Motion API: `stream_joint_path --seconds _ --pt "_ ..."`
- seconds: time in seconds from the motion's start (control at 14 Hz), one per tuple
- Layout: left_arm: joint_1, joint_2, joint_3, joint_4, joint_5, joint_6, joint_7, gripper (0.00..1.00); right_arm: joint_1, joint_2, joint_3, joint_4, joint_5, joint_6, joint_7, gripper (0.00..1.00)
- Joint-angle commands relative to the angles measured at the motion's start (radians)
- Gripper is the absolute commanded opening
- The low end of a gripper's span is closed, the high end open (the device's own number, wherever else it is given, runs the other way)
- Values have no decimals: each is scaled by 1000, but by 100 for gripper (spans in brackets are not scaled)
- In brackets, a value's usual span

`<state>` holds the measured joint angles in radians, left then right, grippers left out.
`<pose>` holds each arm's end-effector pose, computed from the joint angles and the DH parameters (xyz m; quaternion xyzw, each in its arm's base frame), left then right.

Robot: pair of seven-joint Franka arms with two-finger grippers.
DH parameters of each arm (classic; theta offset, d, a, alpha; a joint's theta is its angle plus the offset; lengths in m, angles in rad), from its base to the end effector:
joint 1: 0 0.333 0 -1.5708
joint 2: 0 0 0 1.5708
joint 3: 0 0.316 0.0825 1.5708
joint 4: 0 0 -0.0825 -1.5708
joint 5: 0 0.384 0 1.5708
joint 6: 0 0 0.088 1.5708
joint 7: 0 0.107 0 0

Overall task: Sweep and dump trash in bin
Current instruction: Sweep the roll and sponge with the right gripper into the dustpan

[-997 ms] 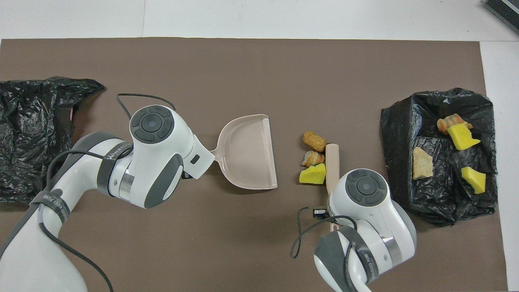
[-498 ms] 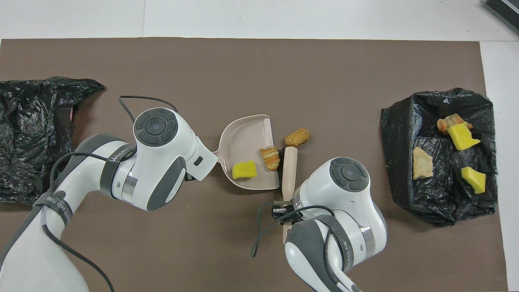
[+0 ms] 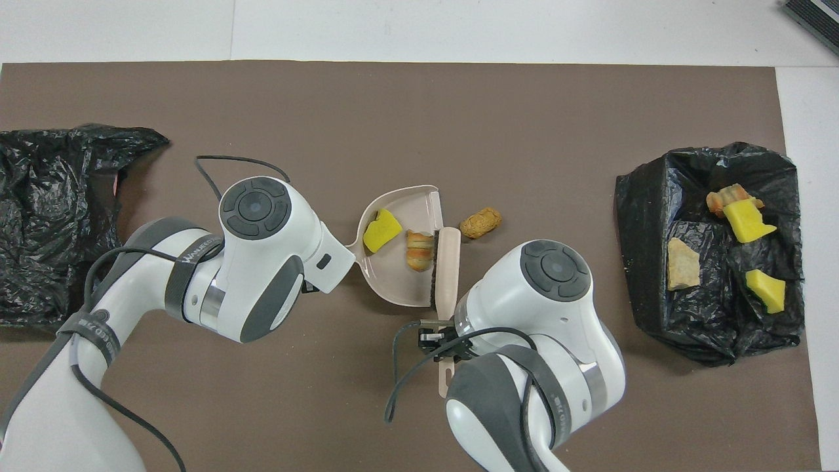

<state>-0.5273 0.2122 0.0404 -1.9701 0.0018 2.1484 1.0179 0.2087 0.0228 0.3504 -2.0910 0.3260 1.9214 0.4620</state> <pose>0.5240 -0.2782 0.3618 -0.7293 0.6839 0.0176 0.0004 0.4367 0.2991 0.4015 -0.9839 0.0220 0.1558 0.0850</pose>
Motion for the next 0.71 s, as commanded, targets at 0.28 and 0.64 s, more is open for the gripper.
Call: stream_joint_path --seconds 0.28,0.64 --pt "-20 -27 12 -39 20 30 -24 0 -183 61 4 31 -499 -52 -307 0" --pt "-19 -27 12 -39 20 28 -24 0 -115 111 13 35 -396 -57 -279 0"
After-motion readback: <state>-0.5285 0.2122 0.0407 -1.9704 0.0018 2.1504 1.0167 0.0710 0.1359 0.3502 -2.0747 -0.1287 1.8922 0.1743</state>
